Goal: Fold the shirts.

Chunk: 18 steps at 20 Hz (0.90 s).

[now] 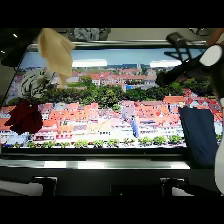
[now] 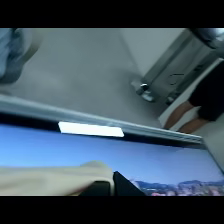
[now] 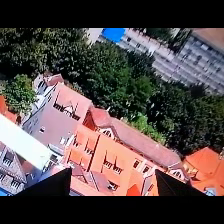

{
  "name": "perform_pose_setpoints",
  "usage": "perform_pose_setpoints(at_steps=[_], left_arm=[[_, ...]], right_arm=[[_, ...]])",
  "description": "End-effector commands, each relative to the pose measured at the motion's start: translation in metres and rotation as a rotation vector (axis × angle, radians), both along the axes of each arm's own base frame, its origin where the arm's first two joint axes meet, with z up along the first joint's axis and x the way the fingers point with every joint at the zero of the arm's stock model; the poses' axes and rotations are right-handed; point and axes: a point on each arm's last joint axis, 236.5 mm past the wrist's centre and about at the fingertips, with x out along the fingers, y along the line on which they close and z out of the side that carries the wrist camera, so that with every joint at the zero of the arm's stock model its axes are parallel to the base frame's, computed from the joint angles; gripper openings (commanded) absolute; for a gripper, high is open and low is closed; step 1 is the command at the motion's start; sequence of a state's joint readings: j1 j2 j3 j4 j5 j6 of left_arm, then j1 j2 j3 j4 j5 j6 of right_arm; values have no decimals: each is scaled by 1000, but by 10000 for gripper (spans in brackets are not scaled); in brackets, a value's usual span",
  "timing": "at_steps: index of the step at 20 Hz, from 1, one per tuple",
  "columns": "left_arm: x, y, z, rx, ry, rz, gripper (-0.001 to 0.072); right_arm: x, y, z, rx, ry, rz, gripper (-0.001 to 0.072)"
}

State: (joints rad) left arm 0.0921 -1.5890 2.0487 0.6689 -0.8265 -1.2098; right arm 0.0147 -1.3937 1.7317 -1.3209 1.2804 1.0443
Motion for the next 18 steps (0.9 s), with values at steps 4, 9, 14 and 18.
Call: perform_pose_setpoints(at_steps=[4,9,14,18], left_arm=[[-228,-90,162,136,-375,-203,26],[-242,-159,47,127,-47,-400,26],[-245,-220,-193,180,434,-502,27],[-244,-220,-323,109,773,-358,84]], right_arm=[[-78,-20,175,-76,-443,-37,604],[-159,-21,210,-87,-493,-31,604],[-185,-30,155,-142,-234,-18,604],[-168,-30,94,-152,-11,4,605]])
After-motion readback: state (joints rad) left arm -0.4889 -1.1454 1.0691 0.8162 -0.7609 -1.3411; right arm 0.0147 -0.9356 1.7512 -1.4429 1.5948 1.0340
